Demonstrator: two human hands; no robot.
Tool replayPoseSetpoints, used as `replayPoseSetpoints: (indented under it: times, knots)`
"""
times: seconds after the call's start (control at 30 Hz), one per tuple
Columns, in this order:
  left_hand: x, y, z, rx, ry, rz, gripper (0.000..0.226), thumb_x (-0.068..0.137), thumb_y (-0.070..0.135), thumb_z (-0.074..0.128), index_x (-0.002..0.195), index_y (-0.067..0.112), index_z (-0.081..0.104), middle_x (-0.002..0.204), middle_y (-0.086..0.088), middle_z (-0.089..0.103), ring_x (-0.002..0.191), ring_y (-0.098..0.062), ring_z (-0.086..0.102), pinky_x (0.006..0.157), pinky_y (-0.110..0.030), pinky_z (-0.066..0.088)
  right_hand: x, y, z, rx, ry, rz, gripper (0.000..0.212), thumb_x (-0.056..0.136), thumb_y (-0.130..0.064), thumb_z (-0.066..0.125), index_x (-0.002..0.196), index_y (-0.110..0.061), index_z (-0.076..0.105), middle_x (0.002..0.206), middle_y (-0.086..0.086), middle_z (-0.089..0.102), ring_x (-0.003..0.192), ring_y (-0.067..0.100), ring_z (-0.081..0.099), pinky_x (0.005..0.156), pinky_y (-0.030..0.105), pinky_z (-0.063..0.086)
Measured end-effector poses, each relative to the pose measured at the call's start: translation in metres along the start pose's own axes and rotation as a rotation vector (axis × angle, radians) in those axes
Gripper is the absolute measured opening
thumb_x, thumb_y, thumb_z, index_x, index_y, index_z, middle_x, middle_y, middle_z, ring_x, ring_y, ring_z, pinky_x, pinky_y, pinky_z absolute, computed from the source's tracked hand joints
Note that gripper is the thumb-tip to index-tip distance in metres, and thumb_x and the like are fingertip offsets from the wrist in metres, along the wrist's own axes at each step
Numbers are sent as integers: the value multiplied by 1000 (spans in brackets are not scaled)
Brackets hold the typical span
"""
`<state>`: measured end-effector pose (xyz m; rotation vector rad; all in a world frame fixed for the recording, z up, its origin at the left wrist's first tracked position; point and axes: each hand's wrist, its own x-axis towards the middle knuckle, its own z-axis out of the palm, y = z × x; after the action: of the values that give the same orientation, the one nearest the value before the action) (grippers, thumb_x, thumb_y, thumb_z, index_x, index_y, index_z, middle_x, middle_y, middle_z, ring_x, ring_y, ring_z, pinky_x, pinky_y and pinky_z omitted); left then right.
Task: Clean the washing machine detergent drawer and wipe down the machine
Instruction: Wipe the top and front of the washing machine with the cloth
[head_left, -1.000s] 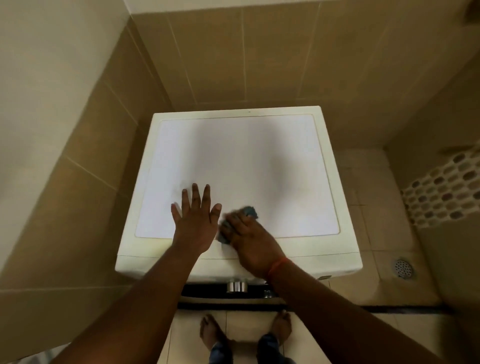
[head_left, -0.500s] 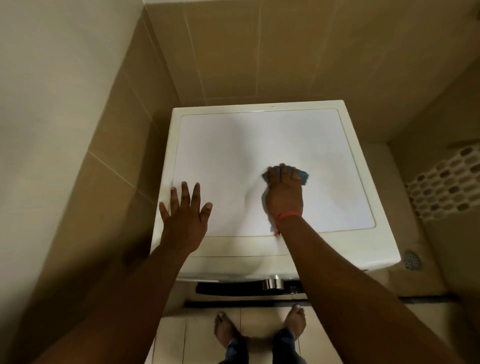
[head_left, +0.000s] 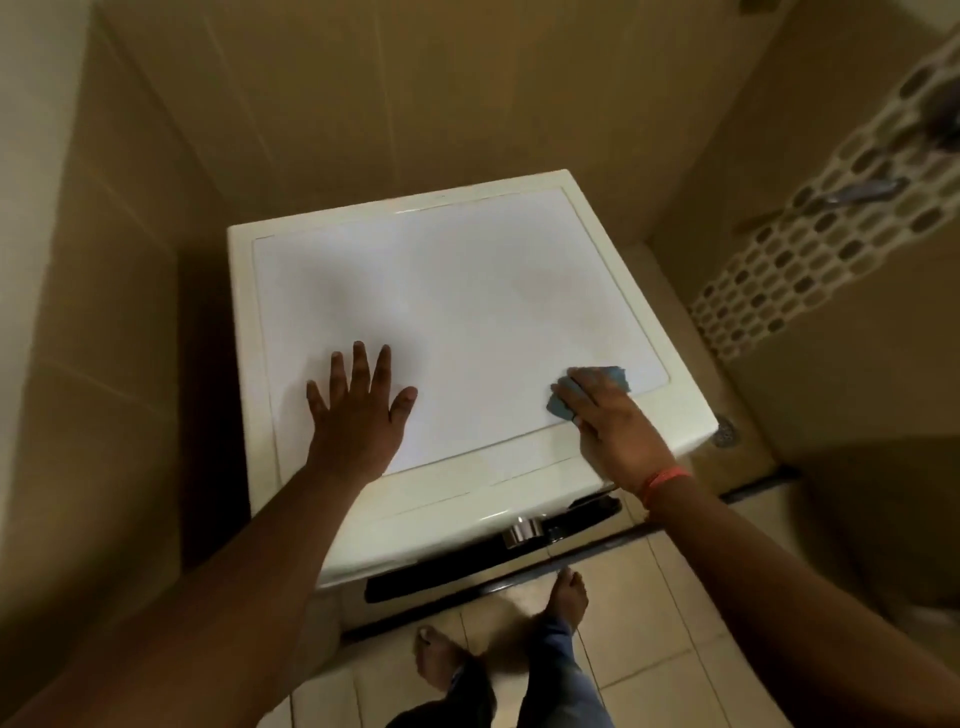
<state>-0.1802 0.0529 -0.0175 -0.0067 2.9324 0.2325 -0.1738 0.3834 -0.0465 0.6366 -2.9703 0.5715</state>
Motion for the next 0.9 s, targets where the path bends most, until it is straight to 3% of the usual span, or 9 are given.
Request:
replayPoseSetpoints:
  times: [0.07, 0.2, 0.27, 0.33, 0.4, 0.57, 0.63, 0.77, 0.9]
  knots:
    - [-1, 7, 1, 8, -12, 33, 81, 85, 64, -10, 156, 25, -5, 164, -7, -6, 150, -33, -7, 118, -60, 3, -12, 29, -9, -3, -28, 61, 50, 83, 6, 49, 129, -12, 60, 139, 9, 50, 134, 25, 41, 113, 37, 32]
    - [-2, 16, 4, -8, -23, 57, 81, 84, 64, -11, 155, 26, -6, 164, -6, -7, 150, -32, -8, 119, -60, 2, -26, 38, -20, -115, 116, 693, 48, 86, -15, 33, 127, -13, 57, 134, 15, 48, 128, 35, 40, 107, 44, 35]
    - [-6, 22, 7, -22, -38, 47, 81, 83, 64, -11, 155, 27, -7, 164, -5, -8, 150, -31, -9, 119, -59, 2, -31, 2, -9, -220, 50, 532, 46, 86, -7, 33, 126, -13, 55, 129, 14, 47, 123, 31, 40, 103, 39, 34]
    - [-11, 30, 9, -50, -56, 42, 82, 82, 65, -11, 155, 27, -7, 164, -5, -8, 150, -30, -9, 119, -59, 1, -49, -22, -4, -73, 3, 258, 47, 91, 0, 47, 136, -14, 50, 142, 11, 42, 134, 27, 34, 113, 36, 29]
    - [-20, 36, 9, -59, -49, 51, 83, 81, 65, -11, 156, 27, -6, 164, -5, -7, 150, -31, -8, 118, -60, 2, -65, -11, -11, 3, -41, 158, 55, 92, -2, 53, 143, -20, 44, 152, 5, 35, 142, 25, 29, 116, 38, 27]
    - [-37, 28, 8, -19, -23, -24, 84, 81, 66, -13, 155, 27, -7, 164, -6, -9, 150, -32, -9, 119, -59, 3, -79, 34, -18, -22, 128, 617, 48, 95, -6, 47, 142, -20, 46, 151, 7, 37, 142, 31, 28, 109, 53, 37]
    - [-45, 24, 11, -15, -33, -82, 82, 82, 66, -12, 155, 27, -9, 164, -6, -11, 150, -32, -10, 119, -59, 2, -77, 11, -6, -77, 178, 632, 51, 94, -3, 47, 143, -15, 45, 151, 14, 37, 142, 36, 26, 112, 54, 34]
    - [-71, 35, 18, -15, -36, -134, 80, 84, 66, -8, 155, 28, -9, 164, -6, -11, 150, -32, -11, 119, -59, 2, -86, -49, 18, -29, 81, 266, 70, 80, 6, 52, 145, -17, 41, 151, 12, 35, 140, 33, 29, 114, 43, 31]
    - [-96, 59, 14, -22, 2, -137, 79, 86, 65, -5, 155, 28, -7, 164, -6, -11, 150, -32, -10, 118, -58, 1, -92, -17, -1, -67, -31, -18, 76, 74, 9, 55, 144, -16, 42, 151, 11, 38, 139, 33, 32, 115, 46, 30]
